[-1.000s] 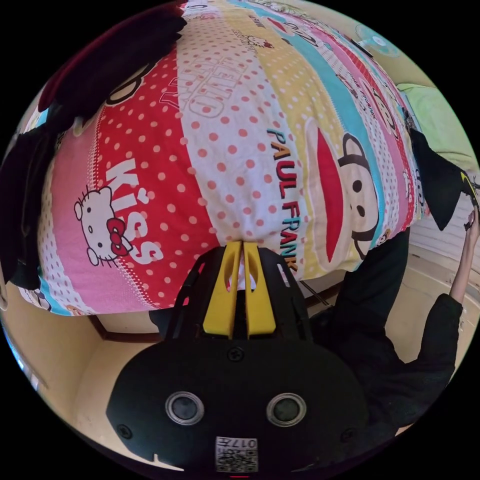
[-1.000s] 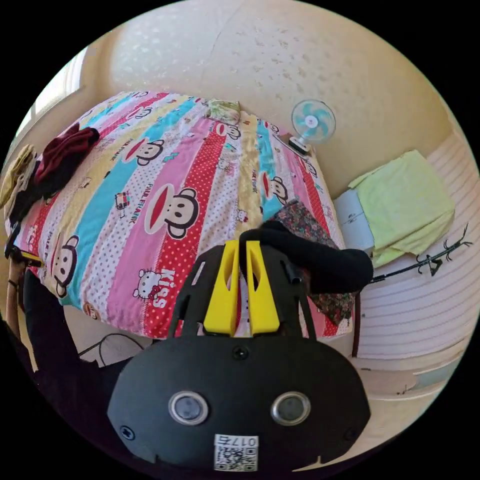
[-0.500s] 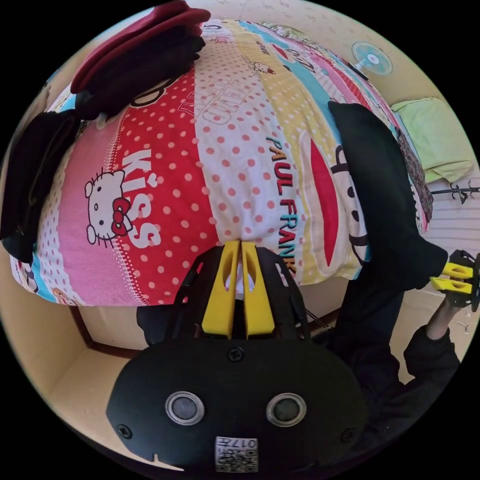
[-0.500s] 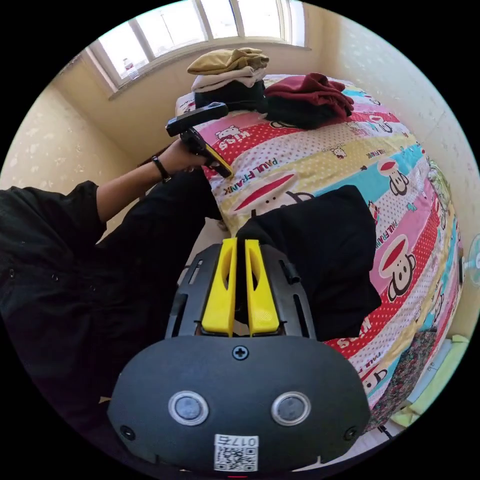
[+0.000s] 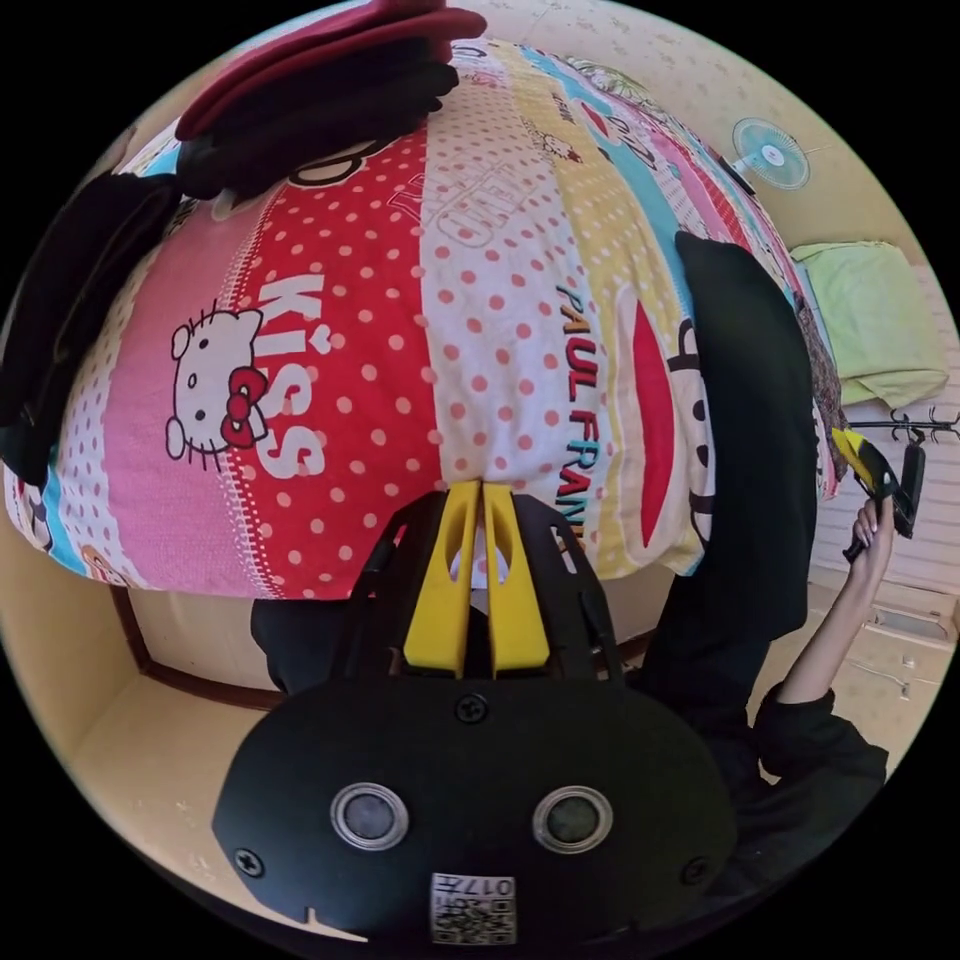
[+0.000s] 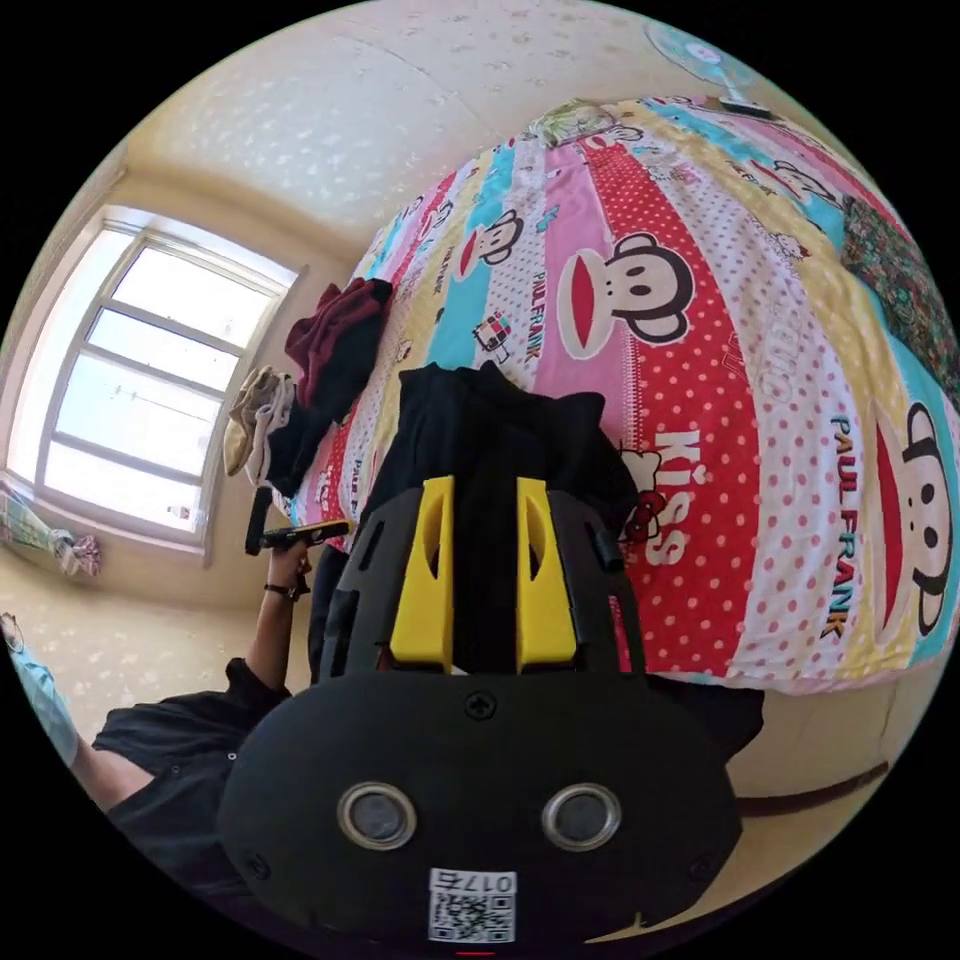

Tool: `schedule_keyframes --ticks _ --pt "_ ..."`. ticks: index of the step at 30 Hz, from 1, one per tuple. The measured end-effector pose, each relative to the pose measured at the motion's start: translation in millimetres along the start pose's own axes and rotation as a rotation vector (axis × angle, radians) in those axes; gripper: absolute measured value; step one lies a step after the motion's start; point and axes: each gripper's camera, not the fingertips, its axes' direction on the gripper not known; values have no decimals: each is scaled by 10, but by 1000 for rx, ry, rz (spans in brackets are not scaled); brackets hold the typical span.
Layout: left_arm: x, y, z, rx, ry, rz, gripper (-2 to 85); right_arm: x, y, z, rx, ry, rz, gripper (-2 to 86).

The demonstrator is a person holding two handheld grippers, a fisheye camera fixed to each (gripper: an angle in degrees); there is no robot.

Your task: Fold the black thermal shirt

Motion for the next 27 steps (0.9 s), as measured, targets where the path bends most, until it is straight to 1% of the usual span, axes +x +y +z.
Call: schedule_keyframes --ticks 1,3,4,5,7,8,9,10,11,13,14,15,16,17,18,19,20,24,26,27 --pt "47 47 -16 7 -17 -8 -8 141 -2 161 -7 -6 41 115" --pt "143 126 -116 3 -39 -25 -7 315 71 360 31 23 63 116" --pt "234 215 -228 38 10 -4 -4 376 220 355 148 51 50 99" --pt "281 268 -292 71 70 8 -3 399 397 327 261 28 -11 87" --pt "540 433 -556 221 422 104 17 398 606 308 348 44 -118 79" --pt "635 437 -603 238 493 139 26 377 690 298 375 90 -194 75" --pt "862 397 -667 235 573 204 42 371 704 296 378 109 -221 73" --pt "1153 307 -695 187 577 263 55 377 680 293 357 127 -243 69" --pt "1315 259 -705 167 556 292 68 398 626 290 323 131 -240 67" --pt "2025 106 -724 159 384 394 121 450 560 288 305 115 -226 65" --pt "2196 76 -710 158 337 416 134 495 531 298 304 93 -221 64" --pt "2534 10 -642 140 250 451 146 519 520 300 302 84 -220 64" --pt "2822 -54 -525 116 183 472 151 566 516 287 301 67 -221 63" --pt "2942 -85 -446 106 156 479 150 619 525 261 307 43 -221 62" --pt "3134 -140 -236 78 96 487 137 650 531 249 311 27 -216 61" --pt "3269 -192 35 14 -3 490 114 713 537 227 317 -6 -205 59" --pt "3318 -204 155 -10 -48 494 110 770 536 204 319 -35 -196 57" --pt "3450 36 98 78 -66 563 80 881 510 140 306 -81 -197 53" --pt "3368 131 -96 122 -46 562 53 925 522 78 333 -104 -185 53" --pt "3240 171 -283 139 -1 535 40 933 527 61 344 -108 -181 54"
